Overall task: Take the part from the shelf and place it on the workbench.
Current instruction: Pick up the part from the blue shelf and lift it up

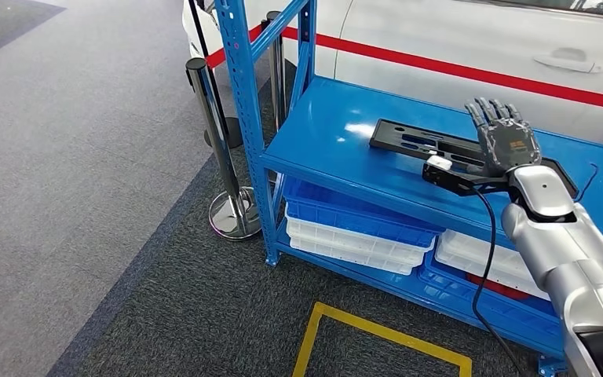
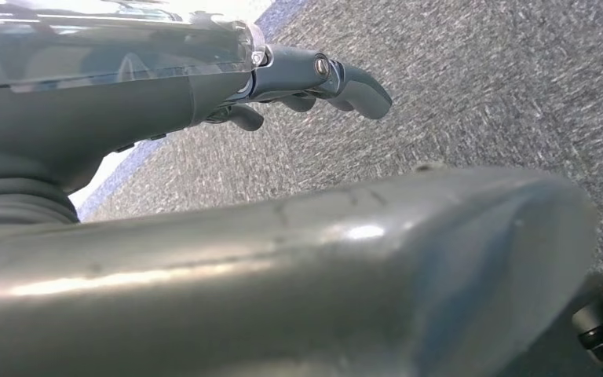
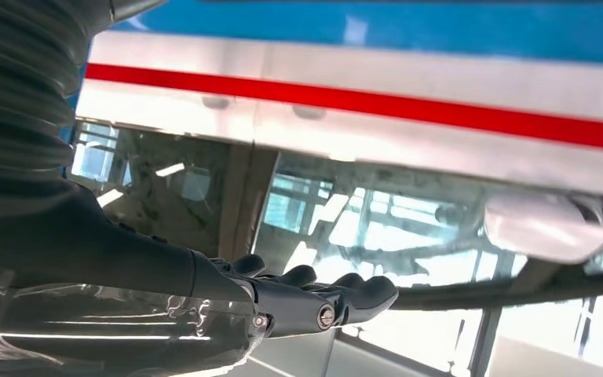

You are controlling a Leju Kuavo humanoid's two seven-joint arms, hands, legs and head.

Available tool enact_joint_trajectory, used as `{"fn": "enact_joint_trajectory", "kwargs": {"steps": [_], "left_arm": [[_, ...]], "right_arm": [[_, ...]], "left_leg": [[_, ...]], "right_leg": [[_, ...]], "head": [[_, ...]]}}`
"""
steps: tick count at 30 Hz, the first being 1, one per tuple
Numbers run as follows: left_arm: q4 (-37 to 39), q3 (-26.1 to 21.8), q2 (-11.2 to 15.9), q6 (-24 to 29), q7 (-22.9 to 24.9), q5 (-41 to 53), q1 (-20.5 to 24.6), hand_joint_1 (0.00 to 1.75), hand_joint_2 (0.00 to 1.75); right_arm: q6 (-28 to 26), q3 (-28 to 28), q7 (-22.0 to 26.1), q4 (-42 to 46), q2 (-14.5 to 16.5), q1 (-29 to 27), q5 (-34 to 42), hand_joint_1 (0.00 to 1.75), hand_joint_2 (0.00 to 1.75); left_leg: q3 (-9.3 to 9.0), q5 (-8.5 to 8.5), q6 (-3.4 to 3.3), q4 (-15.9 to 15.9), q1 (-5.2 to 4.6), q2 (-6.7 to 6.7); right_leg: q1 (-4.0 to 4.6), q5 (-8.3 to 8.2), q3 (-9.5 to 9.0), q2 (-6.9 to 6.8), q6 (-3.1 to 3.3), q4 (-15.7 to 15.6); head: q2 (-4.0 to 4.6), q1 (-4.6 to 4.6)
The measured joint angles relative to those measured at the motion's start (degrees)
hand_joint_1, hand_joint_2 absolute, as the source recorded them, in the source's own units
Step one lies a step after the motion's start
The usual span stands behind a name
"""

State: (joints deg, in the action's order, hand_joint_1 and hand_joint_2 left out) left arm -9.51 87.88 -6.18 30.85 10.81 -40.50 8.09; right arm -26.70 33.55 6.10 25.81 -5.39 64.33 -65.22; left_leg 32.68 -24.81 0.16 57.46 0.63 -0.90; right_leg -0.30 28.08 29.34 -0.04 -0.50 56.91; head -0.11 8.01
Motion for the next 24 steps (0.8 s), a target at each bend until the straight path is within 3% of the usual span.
{"fn": "enact_joint_trajectory", "kwargs": {"steps": [1, 5, 12, 18, 24], "left_arm": [[0.01, -0.01, -0.02, 0.13, -0.12, -0.12, -0.01, 0.0, 0.0], [0.03, -0.22, -0.13, 0.38, -1.62, -2.21, -0.06, 0.0, 0.0], [0.03, -6.85, -0.16, -1.15, -13.16, -12.67, -0.19, 0.0, 0.0], [0.04, -11.67, -0.15, -2.5, -15.8, -16.25, -0.25, 0.0, 0.0], [0.05, -13.4, -0.1, -3.21, -15.63, -16.36, -0.61, 0.0, 0.0]], "right_arm": [[0.15, 0.05, -0.14, 0.32, 0.57, 0.25, 0.32, 0.0, 1.75], [2.64, 0.28, -0.01, 1.67, 2.22, 0.26, 2.21, 0.0, 0.0], [7.69, 1.68, 0.47, 1.95, 2.21, -1.18, 2.7, 0.0, 0.0], [10.32, 2.1, 2.08, 2.46, 1.06, -1.35, 6.13, 0.0, 0.0], [11.16, 2.1, 2.96, 4.08, -0.82, -2.97, 9.58, 0.0, 0.0]], "left_leg": [[0.0, 0.0, 0.0, 0.0, 0.0, 0.0], [0.01, 0.0, 0.0, 0.0, 0.01, -0.03], [0.09, 0.04, -0.02, 0.04, 0.0, -0.08], [0.16, 0.05, -0.04, 0.12, -0.01, -0.08], [0.2, 0.05, -0.05, 0.14, -0.01, -0.08]], "right_leg": [[0.0, 0.0, 0.01, 0.0, 0.0, 0.0], [0.0, 0.01, 0.05, -0.05, 0.01, 0.0], [0.02, -0.02, 0.11, -0.05, -0.03, 0.01], [0.01, -0.05, 0.15, -0.04, -0.09, 0.0], [0.01, -0.06, 0.15, -0.07, -0.1, 0.0]], "head": [[0.0, 0.0], [0.0, 0.0], [0.0, -0.01], [0.0, -0.01], [0.0, -0.01]]}}
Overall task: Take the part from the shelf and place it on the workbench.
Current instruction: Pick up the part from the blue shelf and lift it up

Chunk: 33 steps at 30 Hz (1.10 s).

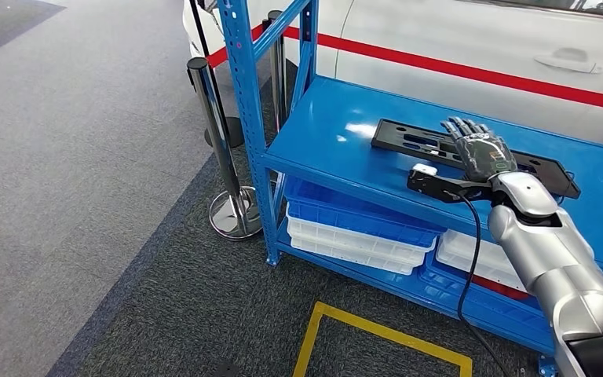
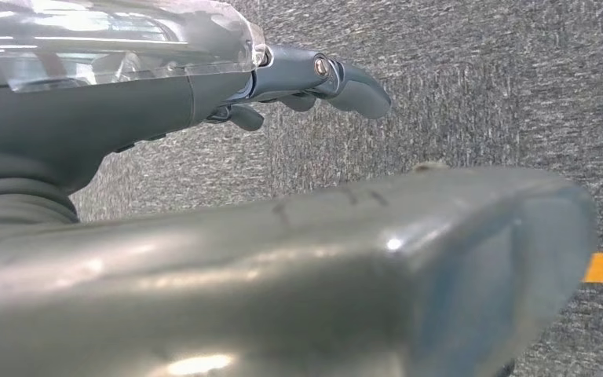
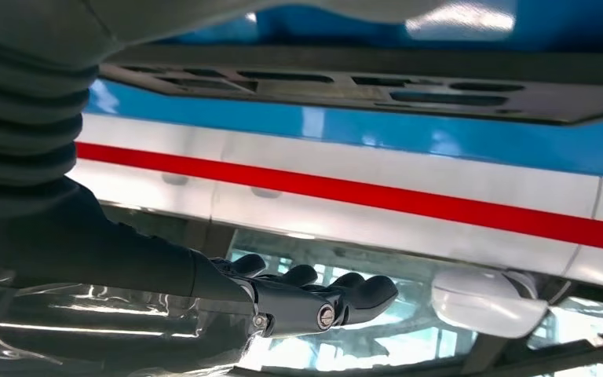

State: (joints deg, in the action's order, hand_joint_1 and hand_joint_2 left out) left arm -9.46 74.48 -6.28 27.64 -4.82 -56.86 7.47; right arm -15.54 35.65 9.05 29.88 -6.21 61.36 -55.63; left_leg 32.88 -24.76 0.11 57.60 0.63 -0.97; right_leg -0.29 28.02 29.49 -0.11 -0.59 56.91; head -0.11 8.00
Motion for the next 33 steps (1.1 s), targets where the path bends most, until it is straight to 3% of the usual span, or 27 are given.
{"fn": "enact_joint_trajectory", "kwargs": {"steps": [12, 24, 29, 31, 33], "left_arm": [[0.0, -0.89, 0.01, -0.43, -0.46, -0.17, -0.06, 0.0, 0.0], [0.0, -1.08, 0.01, -0.82, 0.64, 0.07, -0.07, 0.0, 0.0], [0.09, -0.99, 0.04, -1.27, 2.51, 0.59, -0.09, 0.0, 0.0], [0.1, -0.8, 0.04, -1.42, 3.77, 1.09, -0.16, 0.0, 0.0], [0.12, -0.61, 0.03, -1.41, 4.42, 1.24, -0.25, 0.0, 0.0]], "right_arm": [[-0.71, -0.01, -3.3, -0.39, -1.37, -1.33, 2.64, 0.0, 0.0], [-2.11, -0.02, -2.56, -3.48, -1.55, -1.32, 4.16, 0.0, 0.0], [-2.16, -0.02, -2.27, -4.0, -1.49, -1.36, 4.23, 0.0, 0.0], [-2.28, -0.02, -1.97, -4.07, -1.38, -1.38, 4.26, 0.0, 0.0], [-2.46, -0.02, -1.7, -4.09, -1.25, -1.24, 4.29, 0.0, 0.0]], "left_leg": [[0.0, 0.0, 0.0, 0.01, 0.0, 0.01], [0.05, -0.03, -0.04, 0.1, -0.03, 0.01], [0.47, -0.48, -1.01, 0.08, -0.24, 0.0], [-0.3, -0.71, -1.69, -1.12, -0.08, -0.03], [-1.59, -0.68, -2.17, -2.03, 0.19, -0.01]], "right_leg": [[0.0, -0.01, 0.02, 0.02, -0.01, 0.0], [-0.07, -0.03, 0.01, 0.04, -0.05, -0.03], [-0.34, -0.54, 0.08, 0.02, -0.54, 0.1], [-0.38, -1.0, 0.13, 0.02, -1.02, 0.98], [-0.5, -0.01, 1.88, 0.1, -1.45, 3.74]], "head": [[0.0, 0.0], [0.0, 0.0], [0.0, 0.01], [0.0, -0.01], [0.0, -0.02]]}}
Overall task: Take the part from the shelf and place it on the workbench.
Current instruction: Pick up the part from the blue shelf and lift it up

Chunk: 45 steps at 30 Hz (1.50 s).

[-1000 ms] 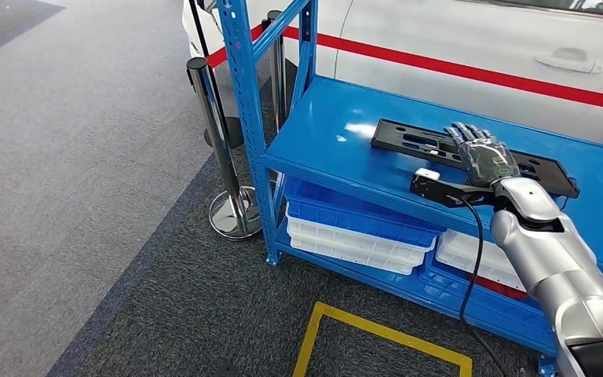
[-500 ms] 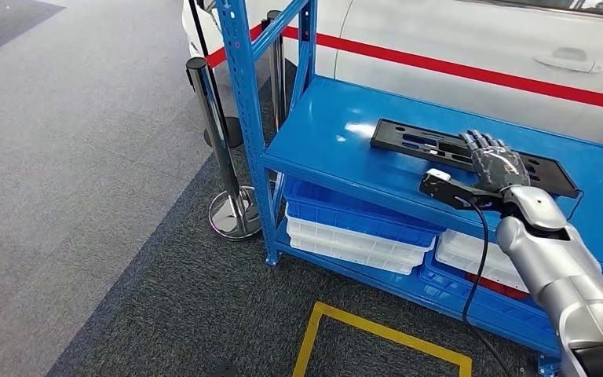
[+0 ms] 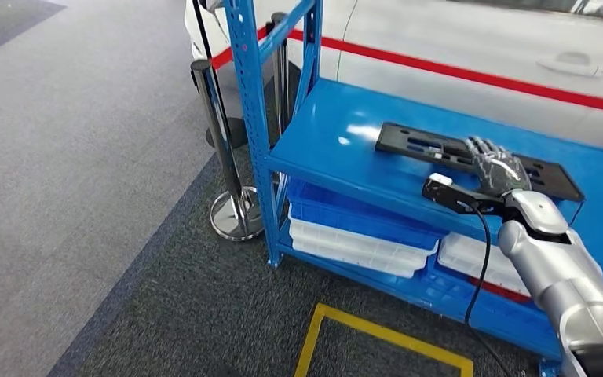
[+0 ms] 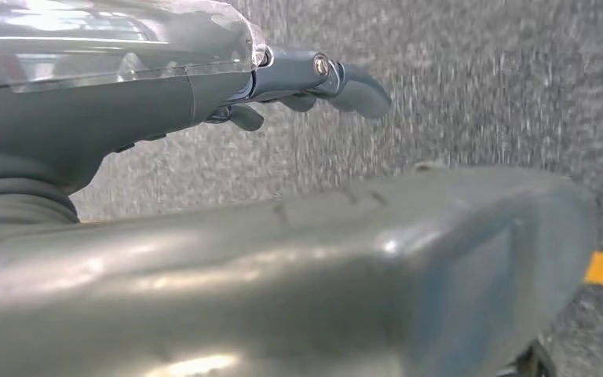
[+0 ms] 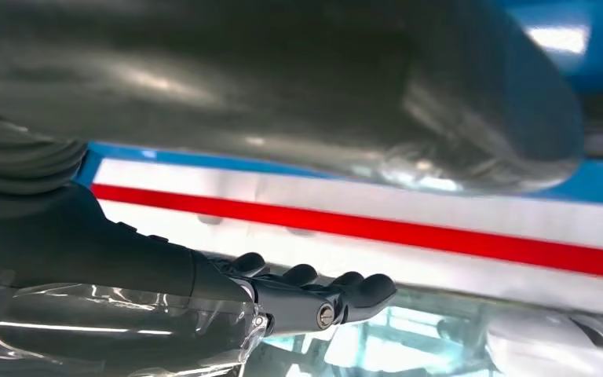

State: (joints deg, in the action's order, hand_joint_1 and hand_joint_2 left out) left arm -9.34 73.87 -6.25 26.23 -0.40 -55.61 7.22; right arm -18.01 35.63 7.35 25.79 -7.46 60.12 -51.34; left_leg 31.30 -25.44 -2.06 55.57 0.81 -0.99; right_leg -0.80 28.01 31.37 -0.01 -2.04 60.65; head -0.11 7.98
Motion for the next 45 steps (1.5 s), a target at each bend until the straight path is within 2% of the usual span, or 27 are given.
{"fn": "enact_joint_trajectory", "kwargs": {"steps": [3, 5, 8, 9, 10, 13, 14, 16, 17, 18, 20, 21, 22, 23, 25, 26, 27, 29, 31, 34, 35, 36, 37, 39, 40, 42, 45], "left_arm": [[0.01, 0.14, -0.06, 0.14, 0.16, -0.13, -0.16, 0.0, 0.0], [0.01, 0.17, -0.09, 0.34, 0.19, -0.14, -0.46, 0.0, 0.0], [0.03, 0.25, -0.07, 0.56, 0.28, -0.13, -0.74, 0.0, 0.0], [0.05, 0.31, -0.04, 0.56, 0.33, -0.12, -0.72, 0.0, 0.0], [0.08, 0.39, -0.01, 0.54, 0.42, -0.11, -0.67, 0.0, 0.0], [0.12, 0.58, 0.02, 0.42, 0.7, -0.1, -0.44, 0.0, 0.0], [0.12, 0.6, 0.02, 0.39, 0.74, -0.1, -0.36, 0.0, 0.0], [0.12, 0.63, 0.02, 0.34, 0.75, -0.11, -0.23, 0.0, 0.0], [0.12, 0.63, 0.02, 0.32, 0.75, -0.13, -0.23, 0.0, 0.0], [0.12, 0.64, 0.02, 0.28, 0.76, -0.14, -0.25, 0.0, 0.0], [0.12, 0.64, 0.02, 0.23, 0.81, -0.15, -0.32, 0.0, 0.0], [0.12, 0.64, 0.03, 0.21, 0.83, -0.15, -0.35, 0.0, 0.0], [0.12, 0.65, 0.04, 0.21, 0.85, -0.14, -0.38, 0.0, 0.0], [0.12, 0.67, 0.05, 0.2, 0.87, -0.14, -0.41, 0.0, 0.0], [0.18, 0.75, 0.15, 0.19, 0.85, -0.13, -0.53, 0.0, 0.0], [0.21, 0.79, 0.19, 0.18, 0.82, -0.15, -0.61, 0.0, 0.0], [0.25, 0.81, 0.2, 0.14, 0.76, -0.2, -0.66, 0.0, 0.0], [0.25, 0.84, 0.16, 0.03, 0.56, -0.3, -0.59, 0.0, 0.0], [0.25, 0.84, 0.14, -0.04, 0.33, -0.42, -0.44, 0.0, 0.0], [0.25, 0.84, 0.02, -0.06, 0.17, -0.96, -0.34, 0.0, 0.0], [0.25, 0.84, -0.01, -0.07, 0.15, -1.11, -0.38, 0.0, 0.0], [0.25, 0.84, -0.04, -0.07, 0.14, -1.15, -0.44, 0.0, 0.0], [0.25, 0.84, -0.04, -0.07, 0.14, -1.16, -0.49, 0.0, 0.0], [0.25, 0.84, -0.07, -0.05, 0.21, -1.16, -0.5, 0.0, 0.0], [0.25, 0.84, -0.08, -0.02, 0.3, -1.15, -0.46, 0.0, 0.0], [0.25, 0.85, -0.1, 0.05, 0.6, -1.06, -0.4, 0.0, 0.0], [0.25, 0.97, -0.09, 0.18, 0.85, -0.96, -0.36, 0.0, 0.0]], "right_arm": [[-0.03, 0.02, 0.07, -0.11, 0.25, -0.26, -0.01, 0.0, 0.0], [0.06, 0.02, 0.04, -0.25, 0.31, -0.81, -0.02, 0.0, 0.0], [0.06, 0.02, 0.02, -0.38, 0.38, -1.24, 0.02, 0.0, 0.0], [0.03, 0.02, 0.02, -0.5, 0.4, -1.37, 0.05, 0.0, 0.0], [-0.01, 0.03, 0.02, -0.61, 0.43, -1.56, 0.09, 0.0, 0.0], [-0.22, 0.04, -0.02, -0.62, 0.46, -1.65, 0.15, 0.0, 0.0], [-0.29, 0.04, -0.05, -0.48, 0.45, -1.48, 0.16, 0.0, 0.0], [-0.4, 0.04, -0.08, -0.28, 0.45, -1.27, 0.17, 0.0, 0.0], [-0.44, 0.04, -0.09, -0.21, 0.51, -1.36, 0.17, 0.0, 0.0], [-0.45, 0.04, -0.09, -0.23, 0.58, -1.49, 0.17, 0.0, 0.0], [-0.44, 0.04, -0.1, -0.26, 0.72, -1.7, 0.18, 0.0, 0.0], [-0.46, 0.04, -0.09, -0.26, 0.74, -1.72, 0.25, 0.0, 0.0], [-0.52, 0.04, -0.03, -0.26, 0.76, -1.72, 0.38, 0.0, 0.0], [-0.61, 0.04, 0.1, -0.26, 0.8, -1.77, 0.59, 0.0, 0.0], [-0.86, 0.04, 0.48, -0.27, 0.94, -1.98, 1.09, 0.0, 0.0], [-0.96, 0.04, 0.67, -0.25, 1.03, -2.18, 1.29, 0.0, 0.0], [-1.02, 0.04, 0.8, -0.18, 1.08, -2.36, 1.44, 0.0, 0.0], [-0.98, 0.04, 0.98, 0.26, 1.15, -2.51, 1.62, 0.0, 0.0], [-0.73, 0.04, 1.05, 0.8, 1.16, -2.33, 1.8, 0.0, 0.0], [-0.14, 0.04, 1.08, 1.03, 1.15, -2.37, 2.05, 0.0, 0.0], [-0.02, 0.04, 1.07, 1.03, 1.15, -2.59, 2.08, 0.0, 0.0], [0.04, 0.04, 1.06, 1.03, 1.15, -2.82, 2.1, 0.0, 0.0], [0.07, 0.04, 1.06, 1.03, 1.16, -2.97, 2.11, 0.0, 0.0], [0.62, 0.04, 1.07, 1.03, 1.16, -2.91, 2.5, 0.0, 0.0], [1.39, 0.04, 1.11, 1.03, 1.17, -2.74, 3.04, 0.0, 0.0], [3.52, 0.04, 1.29, 1.02, 1.26, -2.55, 4.72, 0.0, 0.0], [4.99, 0.04, 1.73, 1.0, 1.36, -2.94, 6.38, 0.0, 0.0]], "left_leg": [[-0.9, -0.29, 0.08, -0.22, 0.2, 0.1], [-1.72, -1.07, 0.62, -0.16, 0.6, -0.07], [-3.69, -3.12, 2.13, 0.28, 1.54, -0.26], [-4.2, -3.85, 2.74, 0.44, 1.71, -0.26], [-4.5, -4.48, 3.34, 0.51, 1.73, -0.24], [-4.5, -4.38, 4.73, 1.86, 1.82, -0.14], [-3.35, -3.2, 4.99, 4.37, 1.94, 0.0], [1.47, -1.12, 5.14, 12.04, 2.02, 0.38], [4.27, -1.55, 5.01, 15.66, 1.88, 0.55], [6.76, -3.29, 4.82, 18.09, 1.69, 0.61], [10.33, -8.25, 4.27, 19.3, 1.19, 0.62], [11.13, -9.58, 3.89, 18.12, 0.94, 0.62], [11.4, -9.14, 3.36, 15.77, 0.65, 0.62], [11.17, -6.42, 2.69, 12.43, 0.29, 0.62], [10.51, 2.03, 1.33, 5.73, -0.52, 0.44], [10.22, 5.29, 0.9, 3.93, -0.82, 0.31], [10.13, 6.88, 0.64, 3.33, -1.01, 0.16], [9.75, 7.0, 0.26, 3.39, -1.06, 0.08], [9.22, 6.64, -0.39, 2.85, -0.91, 0.1], [8.57, 5.92, -1.03, 2.59, -0.84, 0.0], [8.36, 5.62, -1.06, 2.66, -0.84, -0.09], [8.09, 5.3, -1.03, 2.76, -0.85, -0.19], [7.76, 4.98, -0.95, 2.88, -0.85, -0.28], [7.12, 4.37, -0.66, 3.14, -0.91, -0.39], [6.98, 4.16, -0.46, 3.27, -1.01, -0.44], [6.98, 3.84, -0.3, 3.41, -1.26, -0.48], [6.78, 3.64, -0.19, 3.34, -1.36, -0.44]], "right_leg": [[-0.64, 3.2, 6.87, 0.11, -0.8, 9.21], [-1.42, 2.19, 9.9, 0.06, -1.69, 11.2], [-2.7, -4.66, 8.07, -0.32, -3.44, 1.81], [-2.75, -6.08, 7.32, -0.49, -3.39, -1.04], [-2.65, -6.94, 6.94, -0.56, -2.92, -2.49], [-2.18, -5.73, 6.46, -0.21, -0.35, -2.21], [-2.18, -5.22, 5.9, -0.14, 0.18, -2.19], [-2.03, -4.27, 4.1, -0.06, 1.07, -2.51], [-1.84, -3.73, 3.1, -0.06, 1.39, -2.72], [-1.62, -3.12, 2.14, 0.0, 1.64, -2.91], [-1.14, -1.73, 0.27, 0.21, 2.0, -3.09], [-0.89, -1.0, -0.64, 0.31, 2.1, -3.11], [-0.62, -0.21, -1.61, 0.38, 2.16, -3.11], [-0.41, 0.57, -2.49, 0.41, 2.18, -3.13], [0.02, 2.04, -3.89, 0.57, 1.96, -2.99], [0.2, 2.69, -4.24, 0.7, 1.69, -2.91], [0.29, 3.22, -4.45, 0.85, 1.33, -2.89], [0.17, 4.07, -4.71, 0.95, 0.56, -3.07], [-0.06, 5.53, -3.88, 0.68, -0.03, -1.06], [-0.1, 9.54, 2.64, 0.41, -0.63, 9.51], [-0.11, 9.8, 4.98, 0.39, -0.75, 12.36], [-0.12, 8.79, 6.41, 0.37, -0.79, 13.2], [-0.13, 6.61, 6.73, 0.35, -0.76, 11.85], [-0.05, 0.92, 4.79, 0.35, -0.39, 4.58], [0.1, -0.95, 3.74, 0.36, -0.05, 1.24], [0.33, -2.1, 2.8, 0.4, 0.53, -1.9], [0.44, -2.08, 2.6, 0.49, 0.88, -2.22]], "head": [[0.0, -0.01], [0.0, -0.02], [0.0, -0.02], [0.0, -0.03], [0.0, -0.02], [0.0, 0.02], [0.0, 0.04], [0.0, 0.12], [0.0, 0.16], [0.0, 0.17], [0.0, 0.17], [0.0, 0.17], [0.0, 0.17], [0.0, 0.17], [0.0, 0.17], [-0.01, 0.16], [-0.01, 0.16], [-0.01, 0.15], [0.0, 0.14], [0.0, 0.15], [0.0, 0.15], [0.0, 0.15], [0.0, 0.15], [0.0, 0.15], [0.0, 0.14], [0.0, 0.15], [0.0, 0.15]]}}
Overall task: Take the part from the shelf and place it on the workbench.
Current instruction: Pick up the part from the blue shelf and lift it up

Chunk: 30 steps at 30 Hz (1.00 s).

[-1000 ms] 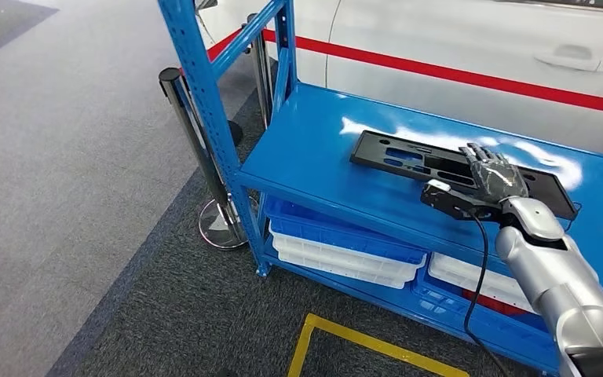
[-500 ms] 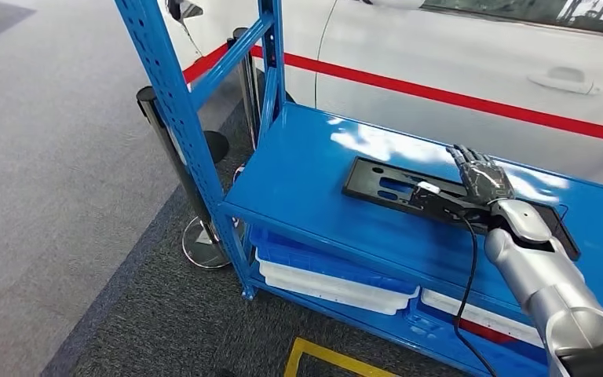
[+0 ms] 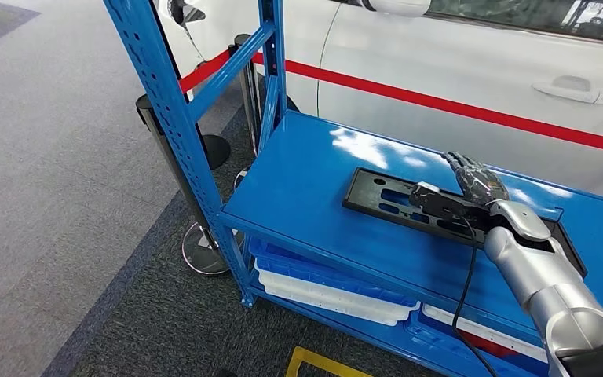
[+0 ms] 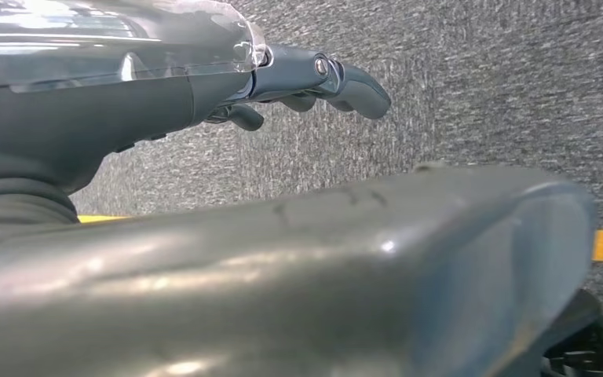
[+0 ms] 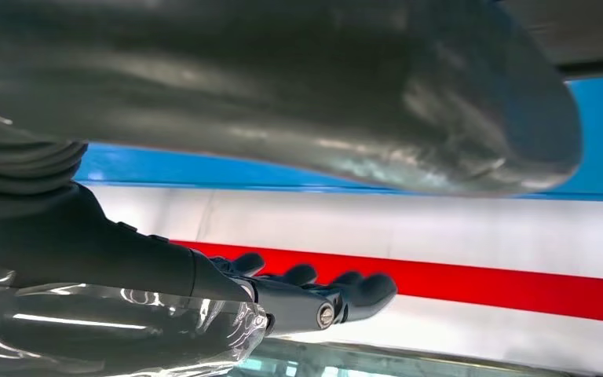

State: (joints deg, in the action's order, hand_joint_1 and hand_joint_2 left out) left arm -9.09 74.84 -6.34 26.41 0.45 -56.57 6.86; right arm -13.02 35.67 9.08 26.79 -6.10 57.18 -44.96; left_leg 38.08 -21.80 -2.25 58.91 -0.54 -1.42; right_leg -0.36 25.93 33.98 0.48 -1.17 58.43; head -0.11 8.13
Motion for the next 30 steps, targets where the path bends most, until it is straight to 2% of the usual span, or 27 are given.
{"fn": "enact_joint_trajectory", "kwargs": {"steps": [4, 9, 30], "left_arm": [[0.0, 0.13, 0.0, 0.61, 0.42, 0.07, 0.1, 0.0, 0.0], [0.0, 0.3, 0.0, 1.25, 0.57, 0.05, 0.11, 0.0, 0.0], [0.0, 2.51, 0.09, 0.56, 0.43, 1.03, 0.75, 0.0, 0.0]], "right_arm": [[0.32, 0.01, 0.44, -0.35, 0.08, -1.04, -0.14, 0.0, 0.0], [2.81, 0.46, -0.45, -1.48, 0.17, -1.46, -0.32, 0.0, 0.0], [3.66, 0.96, -1.69, -2.68, -0.77, -2.19, 0.86, 0.0, 0.0]], "left_leg": [[-0.23, 0.16, 0.39, -0.27, 0.08, 0.01], [-0.27, 0.23, 0.61, -0.36, 0.15, 0.04], [-0.26, 0.18, 0.65, -0.32, 0.04, 0.02]], "right_leg": [[0.09, 0.04, -0.07, 0.03, 0.38, 0.03], [0.1, 0.08, -0.03, 0.04, 0.49, 0.07], [0.0, 0.05, -0.07, 0.03, 0.39, 0.02]], "head": [[0.0, 0.01], [0.0, 0.0], [0.0, 0.0]]}}
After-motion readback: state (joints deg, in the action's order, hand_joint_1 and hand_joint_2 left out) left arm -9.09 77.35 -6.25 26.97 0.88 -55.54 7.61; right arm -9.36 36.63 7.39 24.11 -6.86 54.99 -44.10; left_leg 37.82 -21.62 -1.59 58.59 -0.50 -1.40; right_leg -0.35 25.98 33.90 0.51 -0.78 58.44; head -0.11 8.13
